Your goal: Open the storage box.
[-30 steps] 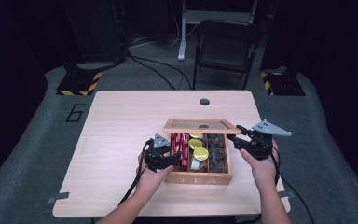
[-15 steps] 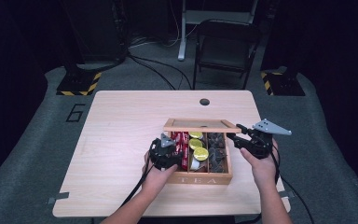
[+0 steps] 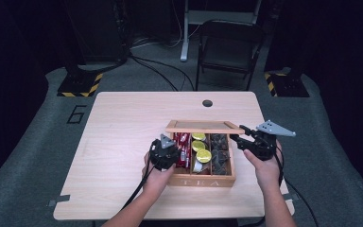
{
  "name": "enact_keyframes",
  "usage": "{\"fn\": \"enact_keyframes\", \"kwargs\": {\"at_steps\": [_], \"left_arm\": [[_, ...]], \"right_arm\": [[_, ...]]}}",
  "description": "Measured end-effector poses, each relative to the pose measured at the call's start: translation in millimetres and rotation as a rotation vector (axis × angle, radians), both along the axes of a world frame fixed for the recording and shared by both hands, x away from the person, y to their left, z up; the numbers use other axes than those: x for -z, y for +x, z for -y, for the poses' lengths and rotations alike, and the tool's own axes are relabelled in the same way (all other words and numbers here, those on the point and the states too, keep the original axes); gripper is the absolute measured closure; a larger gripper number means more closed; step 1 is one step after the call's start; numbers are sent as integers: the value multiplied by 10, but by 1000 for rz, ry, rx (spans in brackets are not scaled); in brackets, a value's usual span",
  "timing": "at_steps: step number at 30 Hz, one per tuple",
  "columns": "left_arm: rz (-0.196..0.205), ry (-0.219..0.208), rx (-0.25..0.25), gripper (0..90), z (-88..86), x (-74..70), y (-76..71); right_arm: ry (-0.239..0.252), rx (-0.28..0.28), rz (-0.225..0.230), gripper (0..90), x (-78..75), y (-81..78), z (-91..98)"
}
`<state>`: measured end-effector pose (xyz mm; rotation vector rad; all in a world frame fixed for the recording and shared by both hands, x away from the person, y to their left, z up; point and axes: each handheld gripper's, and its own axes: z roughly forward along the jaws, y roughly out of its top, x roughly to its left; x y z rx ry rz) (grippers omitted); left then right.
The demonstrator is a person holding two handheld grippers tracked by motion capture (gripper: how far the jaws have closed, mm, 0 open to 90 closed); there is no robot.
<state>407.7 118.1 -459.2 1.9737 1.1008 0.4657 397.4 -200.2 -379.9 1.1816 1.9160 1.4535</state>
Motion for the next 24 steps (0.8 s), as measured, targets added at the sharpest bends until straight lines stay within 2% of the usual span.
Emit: {"fn": "enact_keyframes", "kwargs": {"at_steps": [4, 7, 12, 17, 24], "left_arm": [[-4, -2, 0, 820, -17, -13, -4], [-9, 18, 13, 827, -48, -36, -10], [-7, -5, 17, 834, -83, -81, -36], [-10, -45, 25, 835, -137, -117, -108], [-5, -52, 32, 835, -224, -133, -180]], "right_arm": [[3, 0, -5, 488, 0, 2, 1], [1, -1, -2, 488, 0, 4, 4], [1, 1, -5, 488, 0, 1, 0], [1, 0, -5, 488, 0, 2, 1], [0, -1, -5, 488, -1, 4, 3]]}}
